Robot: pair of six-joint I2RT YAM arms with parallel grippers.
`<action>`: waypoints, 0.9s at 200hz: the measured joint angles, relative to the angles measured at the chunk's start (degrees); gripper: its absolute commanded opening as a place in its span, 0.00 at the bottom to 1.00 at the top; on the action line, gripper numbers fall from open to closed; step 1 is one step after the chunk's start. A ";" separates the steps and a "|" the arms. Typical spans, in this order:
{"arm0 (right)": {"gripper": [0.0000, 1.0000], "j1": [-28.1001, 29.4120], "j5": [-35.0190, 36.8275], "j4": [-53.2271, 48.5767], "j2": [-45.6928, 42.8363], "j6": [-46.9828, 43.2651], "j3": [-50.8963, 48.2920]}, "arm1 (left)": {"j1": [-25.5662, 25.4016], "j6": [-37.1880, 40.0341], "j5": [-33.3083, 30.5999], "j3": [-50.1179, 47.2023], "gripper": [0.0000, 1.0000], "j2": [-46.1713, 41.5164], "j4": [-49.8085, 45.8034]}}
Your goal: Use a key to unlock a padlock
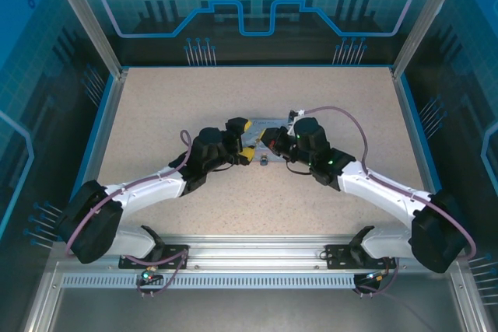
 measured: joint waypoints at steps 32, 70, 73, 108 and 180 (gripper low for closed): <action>0.00 0.81 0.02 0.46 2.01 0.00 1.51 | -0.04 0.00 0.57 0.04 0.84 0.37 0.17; 0.00 1.79 0.07 0.48 2.82 0.04 1.53 | -0.04 -0.04 0.57 0.07 0.83 1.29 1.55; 0.00 1.79 0.09 0.48 2.82 0.04 1.53 | -0.04 -0.04 0.57 0.07 0.82 1.36 1.70; 0.00 1.88 0.52 1.01 2.80 0.24 1.46 | -0.04 -0.24 0.57 0.07 0.77 2.03 2.84; 0.00 1.88 2.14 1.03 1.11 0.46 -0.46 | -0.04 -0.26 0.57 0.07 0.69 2.05 3.98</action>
